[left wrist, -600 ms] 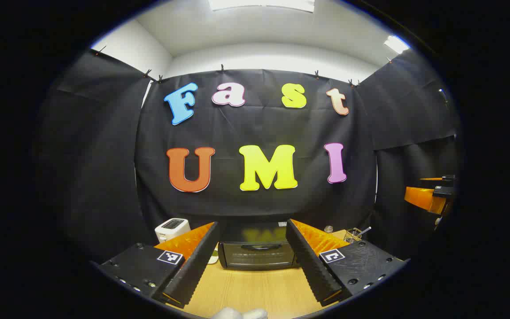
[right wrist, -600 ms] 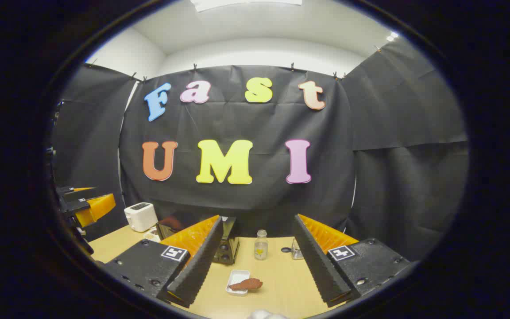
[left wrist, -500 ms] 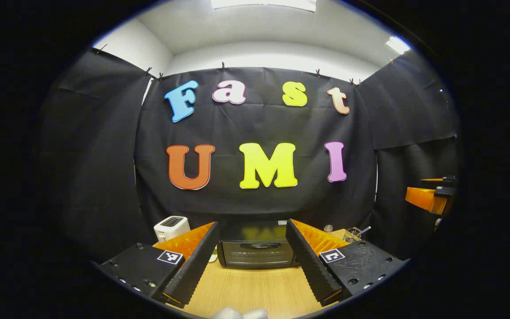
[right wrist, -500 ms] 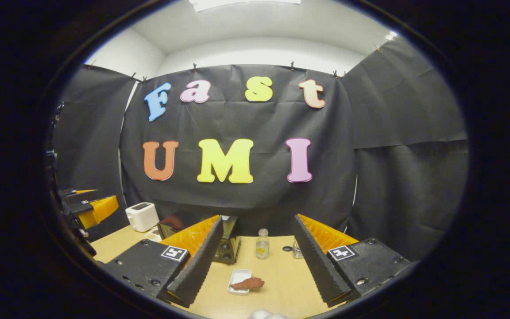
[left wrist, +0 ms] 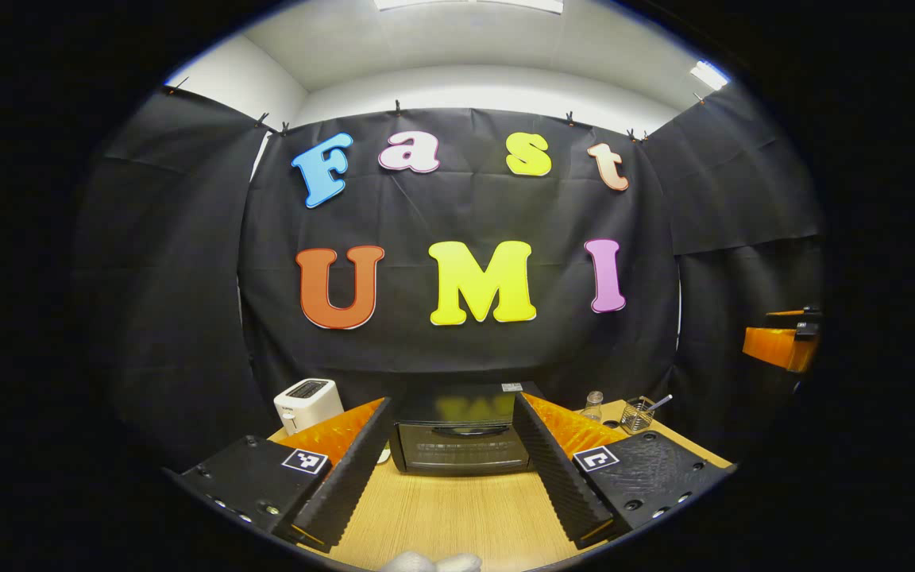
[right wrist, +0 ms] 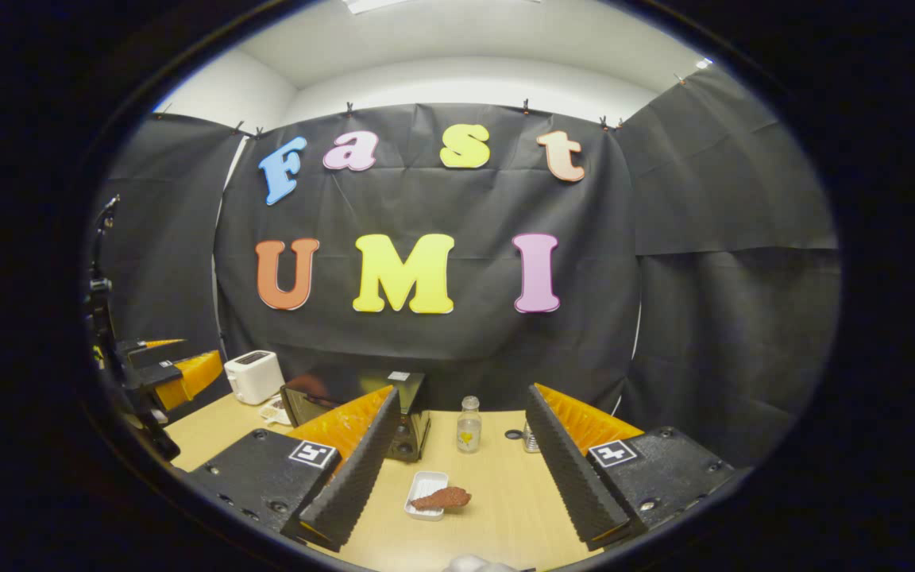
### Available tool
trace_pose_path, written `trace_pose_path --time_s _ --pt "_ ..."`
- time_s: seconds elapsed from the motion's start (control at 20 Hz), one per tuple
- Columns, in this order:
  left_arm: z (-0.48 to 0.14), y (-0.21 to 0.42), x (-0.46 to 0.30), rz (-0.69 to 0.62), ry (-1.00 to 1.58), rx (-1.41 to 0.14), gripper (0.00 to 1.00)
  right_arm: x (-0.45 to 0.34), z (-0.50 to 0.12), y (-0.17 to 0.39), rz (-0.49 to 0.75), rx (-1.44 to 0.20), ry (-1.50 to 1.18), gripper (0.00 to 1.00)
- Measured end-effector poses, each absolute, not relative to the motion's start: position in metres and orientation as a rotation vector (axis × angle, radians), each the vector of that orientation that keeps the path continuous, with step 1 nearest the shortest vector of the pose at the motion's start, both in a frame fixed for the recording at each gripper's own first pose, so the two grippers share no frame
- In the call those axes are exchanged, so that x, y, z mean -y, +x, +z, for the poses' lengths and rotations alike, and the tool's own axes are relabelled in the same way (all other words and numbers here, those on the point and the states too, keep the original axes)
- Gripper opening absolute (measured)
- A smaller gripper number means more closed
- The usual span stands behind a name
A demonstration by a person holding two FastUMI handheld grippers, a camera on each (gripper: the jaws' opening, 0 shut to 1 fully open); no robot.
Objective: Open the electric oven with the left hand, put the food in, and close the electric oven.
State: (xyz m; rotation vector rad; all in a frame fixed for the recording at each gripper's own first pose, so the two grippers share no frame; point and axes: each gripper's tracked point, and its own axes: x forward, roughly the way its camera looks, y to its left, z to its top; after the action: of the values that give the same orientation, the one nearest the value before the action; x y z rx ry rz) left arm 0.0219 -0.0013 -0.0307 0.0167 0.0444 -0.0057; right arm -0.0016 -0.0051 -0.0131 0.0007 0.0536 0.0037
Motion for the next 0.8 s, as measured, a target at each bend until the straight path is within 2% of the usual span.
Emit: trace_pose_path --time_s 0.1,0.2,0.3,0.45,0.8 --pt "-0.043 0.037 0.002 -0.011 0.015 -0.060 0.96 0.006 -0.009 -0.002 0.002 -0.047 -0.002 0.96" --pt "-0.057 0.055 0.007 -0.023 -0.004 -0.087 0.96 0.008 -0.008 -0.003 -0.003 -0.049 -0.012 1.00" --pt "-0.067 0.078 0.010 -0.029 -0.015 -0.098 0.96 0.013 -0.008 -0.006 -0.014 -0.058 -0.014 0.96" --pt "-0.080 0.115 0.019 -0.043 -0.016 -0.090 0.96 0.020 -0.008 -0.010 -0.035 -0.079 0.009 1.00" --pt "-0.136 0.191 0.042 -0.064 -0.005 -0.163 0.96 0.048 -0.002 -0.023 -0.134 -0.092 0.008 0.96"
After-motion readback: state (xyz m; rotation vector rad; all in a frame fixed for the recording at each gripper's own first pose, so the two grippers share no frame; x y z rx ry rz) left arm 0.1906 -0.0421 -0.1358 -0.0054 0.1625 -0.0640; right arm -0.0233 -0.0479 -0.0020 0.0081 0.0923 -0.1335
